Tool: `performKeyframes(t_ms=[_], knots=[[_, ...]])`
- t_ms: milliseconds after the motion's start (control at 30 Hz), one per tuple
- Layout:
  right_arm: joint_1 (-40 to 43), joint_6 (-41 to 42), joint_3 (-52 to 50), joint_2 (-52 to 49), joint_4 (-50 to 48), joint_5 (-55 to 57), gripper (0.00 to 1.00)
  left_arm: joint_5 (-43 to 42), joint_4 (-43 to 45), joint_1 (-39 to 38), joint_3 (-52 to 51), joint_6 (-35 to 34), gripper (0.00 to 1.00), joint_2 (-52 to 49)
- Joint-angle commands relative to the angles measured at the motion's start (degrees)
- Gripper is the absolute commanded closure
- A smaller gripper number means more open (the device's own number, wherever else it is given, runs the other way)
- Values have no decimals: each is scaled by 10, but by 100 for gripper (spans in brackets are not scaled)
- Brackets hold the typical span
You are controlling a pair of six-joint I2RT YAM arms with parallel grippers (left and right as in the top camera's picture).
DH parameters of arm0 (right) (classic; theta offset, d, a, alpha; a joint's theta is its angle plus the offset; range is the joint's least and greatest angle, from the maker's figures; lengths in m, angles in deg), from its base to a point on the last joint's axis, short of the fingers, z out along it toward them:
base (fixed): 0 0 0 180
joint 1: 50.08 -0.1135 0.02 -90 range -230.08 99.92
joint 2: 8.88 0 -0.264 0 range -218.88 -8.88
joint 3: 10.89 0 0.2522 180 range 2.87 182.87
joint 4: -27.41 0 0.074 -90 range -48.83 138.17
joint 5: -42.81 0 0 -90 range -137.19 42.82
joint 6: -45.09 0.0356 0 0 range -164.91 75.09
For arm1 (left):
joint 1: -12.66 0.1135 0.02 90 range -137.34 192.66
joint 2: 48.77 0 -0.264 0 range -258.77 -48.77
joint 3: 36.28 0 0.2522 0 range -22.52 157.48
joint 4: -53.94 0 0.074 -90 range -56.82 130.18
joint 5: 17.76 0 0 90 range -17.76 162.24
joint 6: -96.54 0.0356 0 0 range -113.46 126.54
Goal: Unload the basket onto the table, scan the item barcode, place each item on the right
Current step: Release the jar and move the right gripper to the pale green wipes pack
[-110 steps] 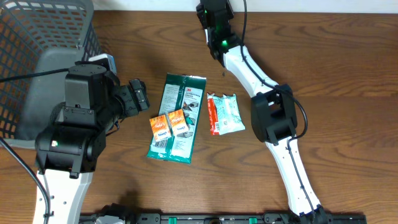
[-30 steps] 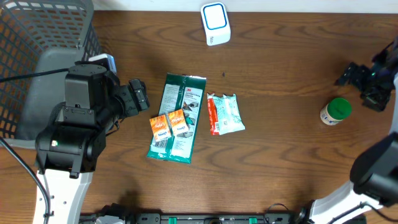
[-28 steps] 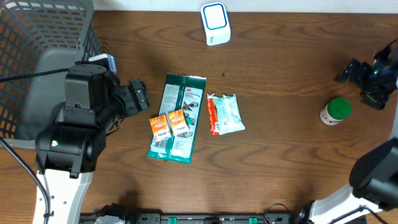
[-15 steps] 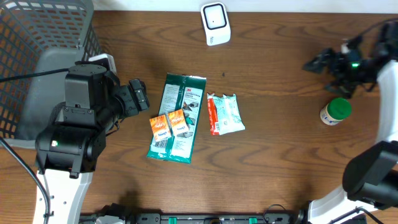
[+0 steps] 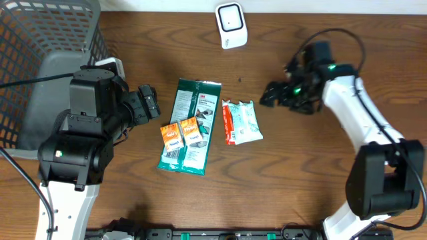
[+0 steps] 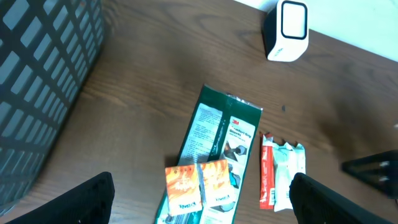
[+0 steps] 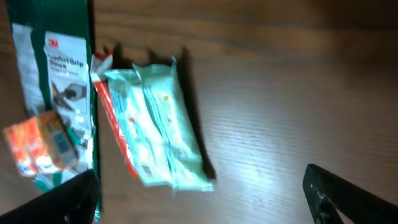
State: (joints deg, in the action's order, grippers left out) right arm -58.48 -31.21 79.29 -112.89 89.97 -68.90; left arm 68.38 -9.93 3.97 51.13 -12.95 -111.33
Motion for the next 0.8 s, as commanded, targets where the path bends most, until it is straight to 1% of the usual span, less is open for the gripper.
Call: performKeyframes(t_ms=[0,200,333,467,567,600,767], knots=[[-34,9,-39,2,-46,9,1,9,0,2,7,1,10,1],[-73,11,-73,2,-102,9,1,9,0,2,7,1,10,1],[-116,11,-115,1,-187,9,1,9,0,2,7,1,10,1],[-139,11,-144,1,-246,10,1,9,0,2,7,1,10,1],[-155,11,-166,1,-280,35,1,9,0,2,7,1,10,1],[-165,14,-177,1,-295,60,1,9,0,2,7,1,10,1],[-180,49,-192,1,-300,125,1,9,0,2,7,1,10,1]])
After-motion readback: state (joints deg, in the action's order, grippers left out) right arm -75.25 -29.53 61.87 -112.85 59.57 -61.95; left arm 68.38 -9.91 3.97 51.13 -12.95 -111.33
